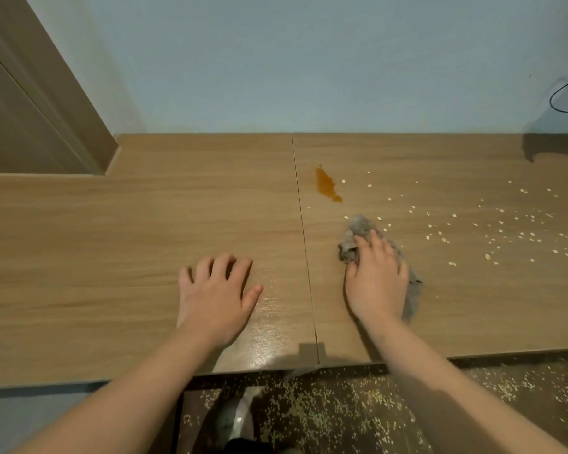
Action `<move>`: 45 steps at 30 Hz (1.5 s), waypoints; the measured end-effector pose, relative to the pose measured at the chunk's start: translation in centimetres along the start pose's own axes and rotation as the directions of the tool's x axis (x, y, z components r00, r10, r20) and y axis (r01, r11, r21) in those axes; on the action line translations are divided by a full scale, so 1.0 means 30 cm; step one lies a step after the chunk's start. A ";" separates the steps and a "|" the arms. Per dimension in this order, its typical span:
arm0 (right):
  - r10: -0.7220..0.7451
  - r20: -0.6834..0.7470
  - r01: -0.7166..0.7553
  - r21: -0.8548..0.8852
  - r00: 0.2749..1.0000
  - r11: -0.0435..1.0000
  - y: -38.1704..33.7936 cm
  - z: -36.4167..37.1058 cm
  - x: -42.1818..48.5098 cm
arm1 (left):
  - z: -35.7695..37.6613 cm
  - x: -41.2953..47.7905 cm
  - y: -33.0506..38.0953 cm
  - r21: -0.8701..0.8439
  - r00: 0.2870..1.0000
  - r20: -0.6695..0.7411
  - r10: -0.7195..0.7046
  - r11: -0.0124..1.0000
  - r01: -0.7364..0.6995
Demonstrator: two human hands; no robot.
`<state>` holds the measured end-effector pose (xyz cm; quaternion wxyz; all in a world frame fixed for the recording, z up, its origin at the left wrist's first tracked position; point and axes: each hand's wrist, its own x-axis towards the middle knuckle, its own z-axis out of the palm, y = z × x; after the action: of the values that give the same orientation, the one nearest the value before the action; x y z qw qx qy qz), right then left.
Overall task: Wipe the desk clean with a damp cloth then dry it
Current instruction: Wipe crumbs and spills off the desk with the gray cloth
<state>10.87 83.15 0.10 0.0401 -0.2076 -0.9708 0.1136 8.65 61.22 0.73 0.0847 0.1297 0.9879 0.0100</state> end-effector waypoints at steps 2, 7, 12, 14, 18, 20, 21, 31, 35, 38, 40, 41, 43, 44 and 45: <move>-0.035 -0.002 0.035 0.041 0.999 0.999 -0.095 0.029 -0.038 | -0.020 0.077 -0.046 -0.016 0.999 -0.048 0.022 1.000 -0.023; -0.561 0.166 0.561 0.053 0.811 0.826 -0.232 0.067 -0.074 | -0.007 0.272 -0.106 -0.112 0.998 -0.026 -0.058 0.992 0.055; -0.121 0.049 0.121 -0.006 0.992 0.993 -0.137 0.050 0.140 | 0.017 0.291 -0.105 -0.094 0.998 -0.012 -0.055 0.994 0.053; 0.106 -0.035 -0.106 0.012 0.994 0.994 -0.151 0.044 0.163 | 0.018 0.290 -0.098 -0.092 0.999 -0.005 -0.054 0.994 0.053; -0.200 0.039 0.199 0.032 0.979 0.979 -0.337 0.100 0.044 | 0.011 0.300 -0.102 -0.105 0.998 0.037 -0.057 0.993 0.061; -0.435 0.104 0.436 0.014 0.894 0.900 -0.358 0.094 0.038 | 0.012 0.302 -0.105 -0.098 0.998 0.030 -0.050 0.994 0.053; -0.471 0.139 0.472 0.023 0.871 0.881 -0.339 0.090 0.079 | 0.013 0.303 -0.107 -0.098 0.999 0.021 -0.049 0.994 0.051; -0.261 0.087 0.263 -0.018 0.962 0.965 -0.234 0.071 0.172 | -0.033 0.323 -0.090 -0.117 0.992 0.034 -0.122 0.985 0.125; -0.585 0.177 0.592 0.018 0.792 0.806 -0.239 0.097 0.185 | -0.047 0.433 -0.047 -0.158 0.989 0.036 -0.146 0.976 0.150; -0.406 0.161 0.412 -0.008 0.900 0.911 -0.144 0.065 0.390 | -0.035 0.473 -0.028 -0.154 0.984 0.029 -0.175 0.972 0.177; -0.169 0.109 0.174 -0.040 0.980 0.984 -0.064 0.040 0.492 | -0.028 0.470 -0.025 -0.130 0.984 0.016 -0.177 0.975 0.178; -0.063 0.067 0.065 -0.031 0.996 0.997 -0.038 0.036 0.516 | -0.026 0.469 -0.025 -0.125 0.984 0.012 -0.176 0.976 0.176; 0.087 0.045 -0.085 -0.026 0.995 0.996 -0.070 0.053 0.497 | -0.027 0.472 -0.026 -0.115 0.985 0.020 -0.173 0.978 0.174; 0.086 0.031 -0.085 -0.023 0.996 0.996 -0.115 0.070 0.457 | -0.027 0.475 -0.025 -0.107 0.985 0.027 -0.171 0.979 0.173; -0.005 0.007 0.005 -0.006 1.000 1.000 -0.166 0.095 0.407 | -0.027 0.476 -0.025 -0.098 0.985 0.034 -0.171 0.980 0.173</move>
<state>-2.55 83.19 -1.11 0.0362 -0.2048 -0.9718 0.1112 -5.26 64.18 -0.84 0.1040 0.0394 0.9925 0.0509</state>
